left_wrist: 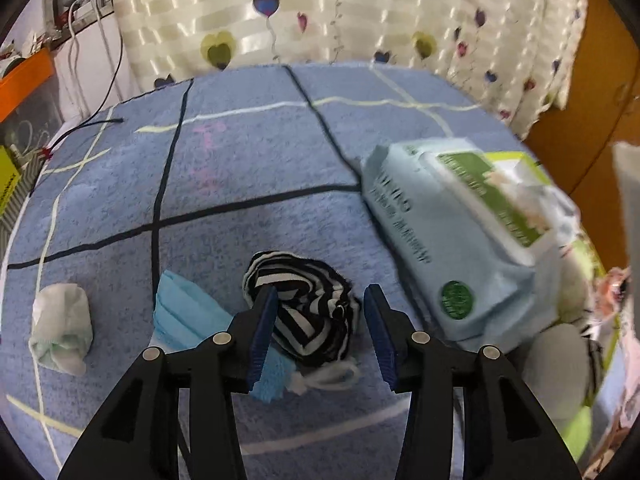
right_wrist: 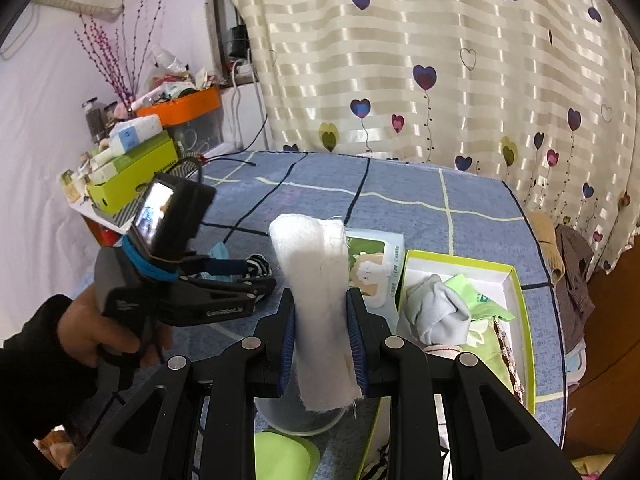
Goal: Organize soft objects
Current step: 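Grasp the white folded cloth with right tool while left tool grasps the striped sock, then carry the white cloth and striped sock over the white box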
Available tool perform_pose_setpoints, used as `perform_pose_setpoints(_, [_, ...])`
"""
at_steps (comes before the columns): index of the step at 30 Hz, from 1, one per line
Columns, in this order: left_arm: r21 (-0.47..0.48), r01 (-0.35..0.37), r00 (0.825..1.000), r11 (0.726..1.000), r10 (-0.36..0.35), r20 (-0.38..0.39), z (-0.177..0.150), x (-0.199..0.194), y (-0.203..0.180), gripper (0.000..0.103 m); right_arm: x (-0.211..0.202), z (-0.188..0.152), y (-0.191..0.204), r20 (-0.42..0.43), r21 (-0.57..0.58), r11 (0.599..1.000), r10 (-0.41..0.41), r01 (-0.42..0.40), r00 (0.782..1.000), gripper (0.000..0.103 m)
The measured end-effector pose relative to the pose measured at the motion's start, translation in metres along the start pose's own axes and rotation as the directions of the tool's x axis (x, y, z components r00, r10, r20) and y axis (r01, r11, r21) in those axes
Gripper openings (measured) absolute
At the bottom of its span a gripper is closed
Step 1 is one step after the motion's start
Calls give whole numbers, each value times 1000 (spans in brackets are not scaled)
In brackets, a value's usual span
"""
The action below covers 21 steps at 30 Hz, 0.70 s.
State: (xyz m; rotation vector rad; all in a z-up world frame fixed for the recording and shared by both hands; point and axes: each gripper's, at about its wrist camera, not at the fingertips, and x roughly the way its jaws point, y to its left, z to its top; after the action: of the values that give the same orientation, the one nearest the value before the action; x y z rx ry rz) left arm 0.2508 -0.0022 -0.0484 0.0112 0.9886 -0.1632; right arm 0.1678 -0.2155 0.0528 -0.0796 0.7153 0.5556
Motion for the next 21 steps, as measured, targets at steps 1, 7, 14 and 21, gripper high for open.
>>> perform_pose_setpoints(1, [-5, -10, 1000, 1000, 10, -10, 0, 3, 1, 46, 1, -1, -1, -1, 1, 1000, 3, -3, 1000, 23])
perform_pose_setpoints(7, [-39, -15, 1000, 999, 15, -4, -1, 7, 8, 31, 2, -3, -4, -1, 8, 1000, 3, -3, 1000, 23])
perform_pose_setpoints(14, [-89, 28, 998, 996, -24, 52, -2, -13, 13, 13, -1, -7, -9, 11, 21, 1000, 2, -3, 1000, 23])
perform_pose_setpoints(21, [-134, 85, 988, 987, -66, 139, -6, -49, 21, 10, -13, -7, -8, 31, 30, 1000, -5, 4, 1000, 23])
